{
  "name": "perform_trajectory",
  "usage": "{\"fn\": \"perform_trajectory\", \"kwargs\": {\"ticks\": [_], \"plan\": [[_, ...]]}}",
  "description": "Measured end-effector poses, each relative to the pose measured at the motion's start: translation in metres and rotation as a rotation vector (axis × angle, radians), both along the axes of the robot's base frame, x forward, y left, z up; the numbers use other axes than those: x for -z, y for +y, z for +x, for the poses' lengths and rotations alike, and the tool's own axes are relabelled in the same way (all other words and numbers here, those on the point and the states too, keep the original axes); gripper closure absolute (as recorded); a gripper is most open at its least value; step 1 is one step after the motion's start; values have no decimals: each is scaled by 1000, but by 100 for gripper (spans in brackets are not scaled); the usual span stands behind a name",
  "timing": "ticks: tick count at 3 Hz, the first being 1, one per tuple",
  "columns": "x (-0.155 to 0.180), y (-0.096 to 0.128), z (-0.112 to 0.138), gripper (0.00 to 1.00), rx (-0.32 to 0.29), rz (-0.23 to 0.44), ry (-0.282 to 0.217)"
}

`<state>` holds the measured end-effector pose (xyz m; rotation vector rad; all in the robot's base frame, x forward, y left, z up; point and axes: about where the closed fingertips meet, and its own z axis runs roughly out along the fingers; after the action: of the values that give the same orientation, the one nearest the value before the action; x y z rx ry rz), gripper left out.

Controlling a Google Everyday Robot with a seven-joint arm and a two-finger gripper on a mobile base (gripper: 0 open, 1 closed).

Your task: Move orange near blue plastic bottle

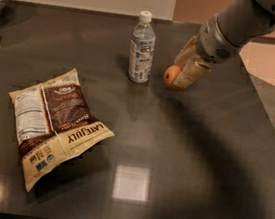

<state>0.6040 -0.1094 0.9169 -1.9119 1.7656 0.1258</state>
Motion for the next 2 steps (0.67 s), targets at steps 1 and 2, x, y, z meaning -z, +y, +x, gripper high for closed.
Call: {"fn": "perform_trajectory", "kwargs": {"ticks": [1, 2], "plan": [[12, 10, 14, 100, -1, 10, 1], [18, 16, 27, 100, -3, 14, -3]]}}
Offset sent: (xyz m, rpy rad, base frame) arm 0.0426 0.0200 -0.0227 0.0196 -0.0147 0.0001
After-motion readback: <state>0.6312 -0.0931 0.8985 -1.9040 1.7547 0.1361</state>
